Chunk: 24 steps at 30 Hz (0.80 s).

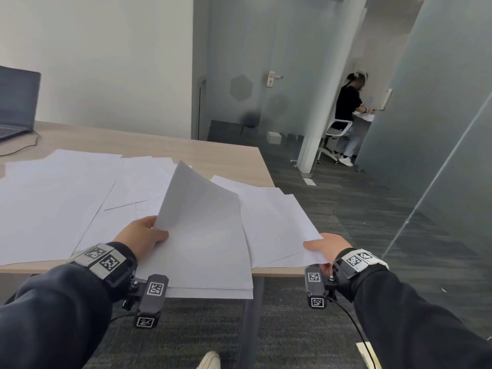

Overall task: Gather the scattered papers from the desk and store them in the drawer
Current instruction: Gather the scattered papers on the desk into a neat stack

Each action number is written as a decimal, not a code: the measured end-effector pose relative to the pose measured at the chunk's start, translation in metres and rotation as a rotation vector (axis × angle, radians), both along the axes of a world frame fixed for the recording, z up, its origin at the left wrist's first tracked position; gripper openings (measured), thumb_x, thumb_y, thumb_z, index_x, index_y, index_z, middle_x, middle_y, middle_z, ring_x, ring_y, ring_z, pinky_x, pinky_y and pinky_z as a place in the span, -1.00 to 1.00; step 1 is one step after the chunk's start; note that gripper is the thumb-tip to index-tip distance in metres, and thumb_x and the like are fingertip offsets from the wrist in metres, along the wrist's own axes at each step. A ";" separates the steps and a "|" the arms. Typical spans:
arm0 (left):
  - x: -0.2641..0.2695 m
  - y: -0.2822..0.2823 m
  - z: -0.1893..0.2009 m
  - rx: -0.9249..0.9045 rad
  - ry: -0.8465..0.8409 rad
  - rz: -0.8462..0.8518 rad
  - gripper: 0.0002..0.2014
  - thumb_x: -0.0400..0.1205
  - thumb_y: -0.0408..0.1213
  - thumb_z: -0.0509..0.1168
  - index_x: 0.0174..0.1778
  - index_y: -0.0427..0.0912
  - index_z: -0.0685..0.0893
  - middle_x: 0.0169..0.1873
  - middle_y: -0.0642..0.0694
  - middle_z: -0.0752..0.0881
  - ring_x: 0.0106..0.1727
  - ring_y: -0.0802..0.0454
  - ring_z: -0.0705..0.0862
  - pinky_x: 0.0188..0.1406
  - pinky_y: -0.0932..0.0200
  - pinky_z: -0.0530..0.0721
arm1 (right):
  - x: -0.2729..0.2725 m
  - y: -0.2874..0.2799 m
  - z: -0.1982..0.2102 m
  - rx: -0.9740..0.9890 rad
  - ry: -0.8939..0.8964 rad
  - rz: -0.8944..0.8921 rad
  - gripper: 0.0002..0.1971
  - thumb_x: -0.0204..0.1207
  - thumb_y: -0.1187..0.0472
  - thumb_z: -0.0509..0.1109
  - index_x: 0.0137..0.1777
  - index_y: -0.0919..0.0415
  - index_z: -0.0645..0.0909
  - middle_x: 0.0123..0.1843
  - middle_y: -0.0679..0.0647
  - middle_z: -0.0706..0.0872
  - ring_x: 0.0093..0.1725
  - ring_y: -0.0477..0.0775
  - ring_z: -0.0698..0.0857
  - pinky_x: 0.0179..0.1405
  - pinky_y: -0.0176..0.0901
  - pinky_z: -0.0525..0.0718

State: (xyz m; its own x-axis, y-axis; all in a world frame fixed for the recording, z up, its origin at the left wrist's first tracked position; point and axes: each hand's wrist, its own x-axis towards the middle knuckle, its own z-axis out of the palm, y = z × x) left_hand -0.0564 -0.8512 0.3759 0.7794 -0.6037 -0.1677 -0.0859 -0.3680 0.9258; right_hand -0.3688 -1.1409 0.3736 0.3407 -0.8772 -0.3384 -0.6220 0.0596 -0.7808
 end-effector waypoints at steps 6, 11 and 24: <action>0.003 0.003 -0.001 -0.035 0.034 0.044 -0.71 0.29 -0.24 0.39 -0.07 0.07 0.76 -0.15 -0.23 0.87 -0.07 -0.37 0.83 0.16 -0.39 0.73 | -0.007 -0.010 0.007 0.025 -0.256 -0.241 -0.96 0.61 0.33 0.33 0.01 0.27 0.59 -0.31 0.31 0.61 -0.57 0.11 0.47 -0.69 -0.31 0.44; -0.003 0.004 0.006 -0.003 0.001 0.077 -0.75 0.58 -0.44 0.33 0.12 -0.10 0.73 -0.09 -0.26 0.84 -0.06 -0.34 0.82 0.18 -0.34 0.74 | -0.009 -0.005 0.009 0.082 -0.623 -0.430 -0.85 0.65 0.38 0.26 -0.14 0.19 0.54 -0.27 0.18 0.58 -0.61 0.01 0.42 -0.75 -0.42 0.36; -0.001 0.003 0.006 -0.049 0.057 0.132 -0.82 0.67 -0.35 0.25 0.11 -0.15 0.72 -0.01 -0.25 0.79 0.07 -0.33 0.77 0.32 -0.32 0.66 | 0.024 0.044 0.030 0.023 -0.661 -0.239 -0.86 0.62 0.38 0.29 0.10 0.29 0.64 -0.18 0.20 0.66 -0.39 0.09 0.52 -0.68 -0.30 0.39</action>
